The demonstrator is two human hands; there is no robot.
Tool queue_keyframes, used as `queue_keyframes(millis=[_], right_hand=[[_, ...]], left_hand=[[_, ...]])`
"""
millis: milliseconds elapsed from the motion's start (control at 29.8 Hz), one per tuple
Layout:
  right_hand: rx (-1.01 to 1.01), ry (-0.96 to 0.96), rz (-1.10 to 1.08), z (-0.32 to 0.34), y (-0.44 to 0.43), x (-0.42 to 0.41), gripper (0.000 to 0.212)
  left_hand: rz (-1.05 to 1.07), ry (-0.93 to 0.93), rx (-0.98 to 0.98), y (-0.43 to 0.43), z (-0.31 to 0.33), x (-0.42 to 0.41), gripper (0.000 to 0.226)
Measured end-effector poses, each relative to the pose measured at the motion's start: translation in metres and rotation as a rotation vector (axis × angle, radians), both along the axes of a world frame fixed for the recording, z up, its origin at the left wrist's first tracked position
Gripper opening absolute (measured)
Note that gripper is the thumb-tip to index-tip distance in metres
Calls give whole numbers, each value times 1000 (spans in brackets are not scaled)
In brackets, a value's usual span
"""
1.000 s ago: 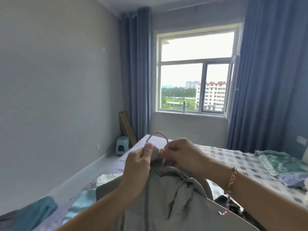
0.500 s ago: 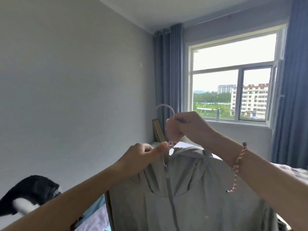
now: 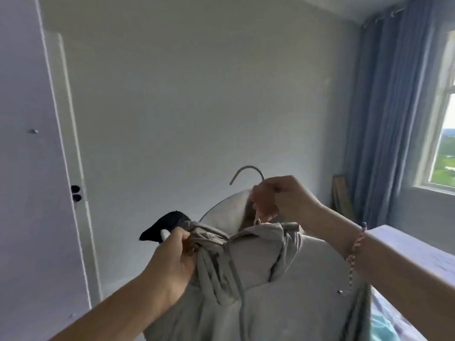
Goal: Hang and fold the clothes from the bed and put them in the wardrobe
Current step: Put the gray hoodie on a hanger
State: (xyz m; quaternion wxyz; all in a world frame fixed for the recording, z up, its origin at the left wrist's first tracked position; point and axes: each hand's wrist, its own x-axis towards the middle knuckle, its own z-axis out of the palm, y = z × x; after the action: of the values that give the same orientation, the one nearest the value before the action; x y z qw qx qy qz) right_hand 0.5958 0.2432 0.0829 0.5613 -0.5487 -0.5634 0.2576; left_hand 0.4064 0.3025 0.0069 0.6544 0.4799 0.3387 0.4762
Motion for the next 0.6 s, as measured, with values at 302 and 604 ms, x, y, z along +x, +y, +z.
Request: queue_keyframes(millis=[302,604], right_hand=[[30,3,508,-38,56,-83,27],[161,-54,891,-27,70,-227,19]], left_hand=[[4,1198,603,-25,-21,-92,36],[629,1453,692,-64,-18,-190,41]])
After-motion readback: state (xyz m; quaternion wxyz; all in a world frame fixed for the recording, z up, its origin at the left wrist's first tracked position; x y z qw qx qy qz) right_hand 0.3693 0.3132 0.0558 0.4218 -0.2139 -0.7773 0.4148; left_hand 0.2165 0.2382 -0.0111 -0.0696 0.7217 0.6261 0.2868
